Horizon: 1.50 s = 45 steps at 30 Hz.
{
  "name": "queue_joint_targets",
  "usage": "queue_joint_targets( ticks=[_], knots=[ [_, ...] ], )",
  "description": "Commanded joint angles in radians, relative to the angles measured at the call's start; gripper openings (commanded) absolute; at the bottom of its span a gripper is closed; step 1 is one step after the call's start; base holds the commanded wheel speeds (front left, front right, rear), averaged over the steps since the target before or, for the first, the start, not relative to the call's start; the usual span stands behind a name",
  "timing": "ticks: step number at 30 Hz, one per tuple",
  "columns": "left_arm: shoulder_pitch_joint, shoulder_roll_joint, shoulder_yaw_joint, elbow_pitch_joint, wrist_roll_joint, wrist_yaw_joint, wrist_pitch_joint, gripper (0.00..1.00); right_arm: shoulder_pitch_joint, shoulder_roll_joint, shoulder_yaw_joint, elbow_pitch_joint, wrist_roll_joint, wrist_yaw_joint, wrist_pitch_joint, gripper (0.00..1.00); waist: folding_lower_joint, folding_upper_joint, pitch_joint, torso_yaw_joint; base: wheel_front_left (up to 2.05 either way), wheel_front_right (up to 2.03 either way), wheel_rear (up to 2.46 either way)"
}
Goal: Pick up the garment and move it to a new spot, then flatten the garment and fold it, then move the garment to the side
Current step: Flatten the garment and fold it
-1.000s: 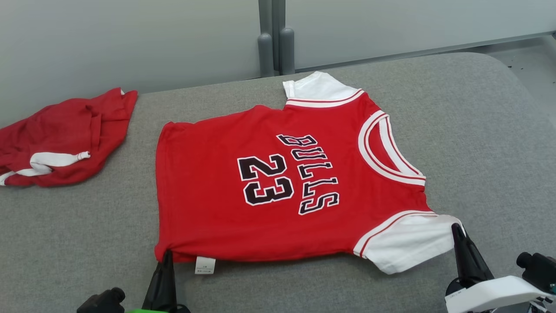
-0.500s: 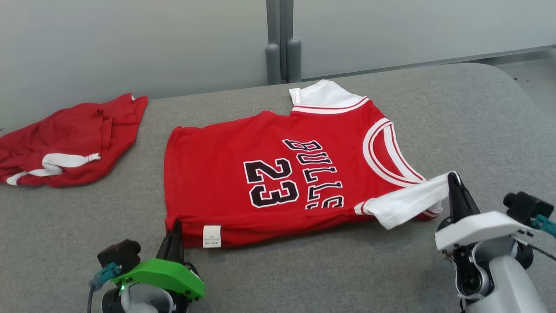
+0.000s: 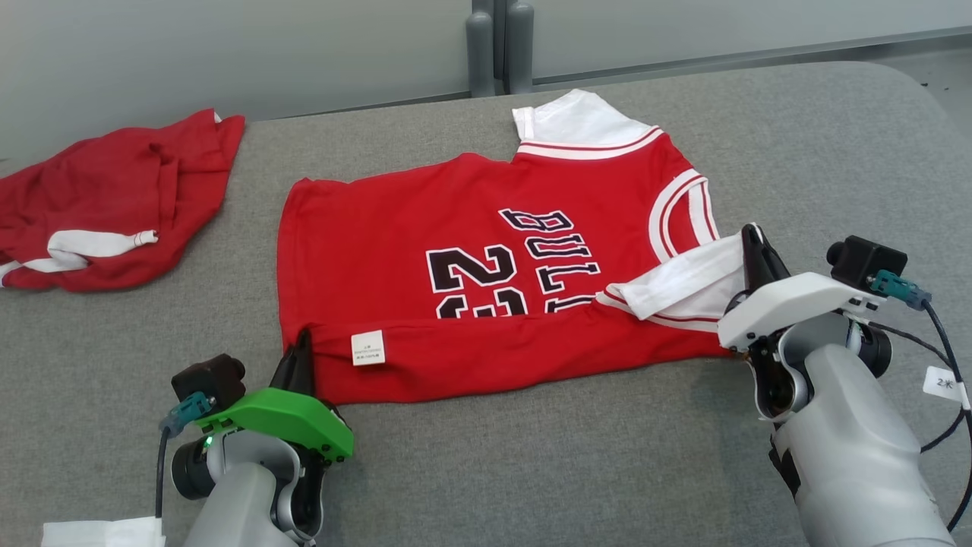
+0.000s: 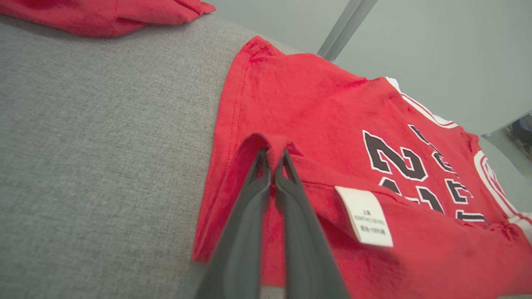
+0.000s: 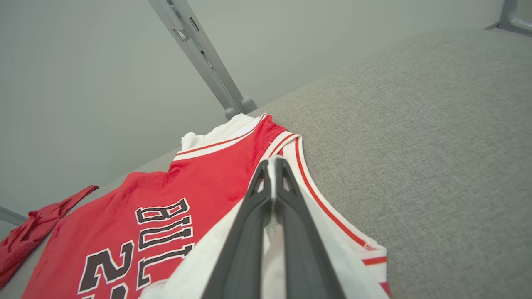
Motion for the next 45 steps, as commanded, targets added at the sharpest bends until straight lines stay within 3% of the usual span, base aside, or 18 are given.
queue_joint_targets(
  ticks=[1, 15, 17, 18, 19, 21, 30, 36, 45],
  knots=[
    [-0.025, 0.005, -0.003, 0.011, 0.008, -0.005, -0.009, 0.0, -0.032, -0.003, 0.004, 0.034, -0.011, 0.0, -0.013, 0.0, 0.0, 0.0098, 0.017, 0.008, 0.0, 0.0, 0.0],
    [-0.099, 0.003, -0.034, 0.053, 0.008, -0.009, -0.043, 0.0, -0.24, -0.008, 0.009, 0.334, -0.053, 0.0, -0.058, 0.0, 0.0, 0.0098, 0.053, 0.036, 0.0, 0.0, 0.0],
    [-0.103, 0.003, -0.037, 0.054, 0.007, -0.008, -0.043, 0.05, -0.251, -0.008, 0.008, 0.35, -0.057, 0.0, -0.061, 0.05, 0.0, 0.0098, 0.055, 0.038, 0.0, 0.0, 0.0],
    [-0.106, 0.002, -0.04, 0.054, 0.007, -0.007, -0.044, 0.1, -0.259, -0.008, 0.006, 0.364, -0.059, 0.0, -0.062, 0.16, 0.0, 0.0098, 0.055, 0.041, 0.0, 0.0, 0.0],
    [-0.107, 0.002, -0.043, 0.054, 0.005, -0.006, -0.045, 0.38, -0.267, -0.008, 0.003, 0.377, -0.061, 0.0, -0.064, 0.4, 0.0, 0.0098, 0.056, 0.043, 0.0, 0.0, 0.0],
    [-0.109, 0.002, -0.052, 0.05, 0.008, -0.007, -0.049, 1.0, -0.279, -0.01, -0.004, 0.397, -0.064, 0.0, -0.07, 1.0, 0.0, 0.0098, 0.056, 0.046, 0.0, 0.0, 0.0],
    [-0.09, 0.01, -0.061, 0.01, 0.018, 0.002, -0.059, 1.0, -0.308, -0.026, -0.053, 0.364, -0.078, 0.0, -0.077, 1.0, 0.0, 0.0098, 0.049, 0.039, 0.0, 0.0, 0.0],
    [-0.035, 0.033, -0.051, -0.054, 0.018, 0.007, -0.062, 1.0, -0.263, -0.025, -0.042, 0.23, -0.082, 0.0, -0.077, 1.0, 0.0, 0.0098, 0.035, 0.029, 0.0, 0.0, 0.0],
    [0.123, 0.071, -0.039, -0.164, 0.001, 0.055, -0.025, 1.0, -0.094, -0.041, -0.021, -0.006, -0.087, 0.0, -0.077, 1.0, 0.0, 0.0098, -0.007, 0.02, 0.0, 0.0, 0.0]
  ],
)
